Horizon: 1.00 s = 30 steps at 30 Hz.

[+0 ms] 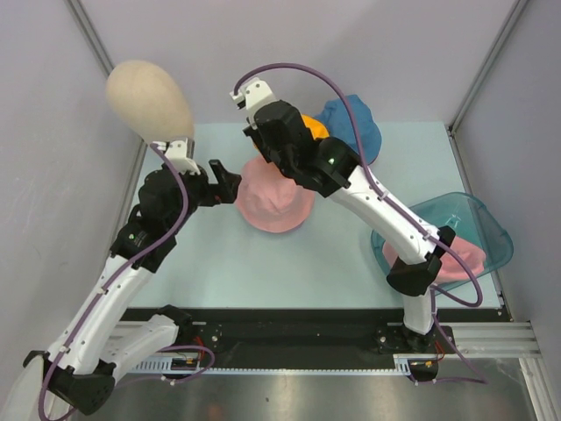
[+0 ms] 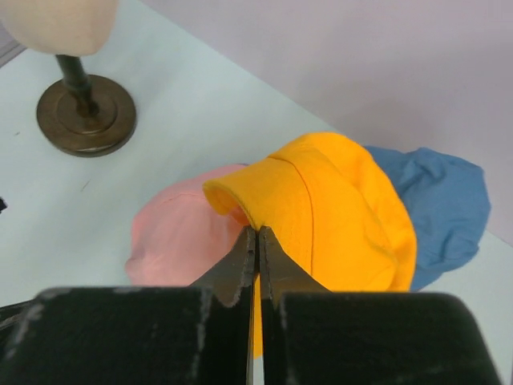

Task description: Stack the hats

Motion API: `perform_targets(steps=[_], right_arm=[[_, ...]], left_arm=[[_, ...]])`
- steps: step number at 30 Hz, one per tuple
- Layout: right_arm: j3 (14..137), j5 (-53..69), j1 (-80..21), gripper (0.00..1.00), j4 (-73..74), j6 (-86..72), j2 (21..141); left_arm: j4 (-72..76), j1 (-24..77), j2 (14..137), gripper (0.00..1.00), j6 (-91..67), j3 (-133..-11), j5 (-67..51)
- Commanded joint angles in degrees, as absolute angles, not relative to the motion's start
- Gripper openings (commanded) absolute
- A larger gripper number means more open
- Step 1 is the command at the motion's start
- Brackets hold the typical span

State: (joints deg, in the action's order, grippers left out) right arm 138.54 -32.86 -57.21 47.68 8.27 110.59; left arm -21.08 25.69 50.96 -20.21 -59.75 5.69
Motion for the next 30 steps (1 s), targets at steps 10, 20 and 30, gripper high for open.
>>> perform_targets(steps=[10, 20, 30], right_arm=[[128.1, -25.6, -60.2, 0.00, 46.1, 6.8, 109.4], [126.6, -31.0, -60.0, 0.00, 49.7, 10.0, 107.3], [116.4, -31.0, -56.4, 0.00, 48.3, 13.9, 97.5]], left_arm=[[-21.3, 20.9, 49.9, 1.00, -26.6, -59.1, 0.4], [-23.0, 18.4, 49.5, 1.00, -26.5, -58.8, -1.1], [-22.3, 17.8, 49.5, 1.00, -26.7, -57.8, -1.5]])
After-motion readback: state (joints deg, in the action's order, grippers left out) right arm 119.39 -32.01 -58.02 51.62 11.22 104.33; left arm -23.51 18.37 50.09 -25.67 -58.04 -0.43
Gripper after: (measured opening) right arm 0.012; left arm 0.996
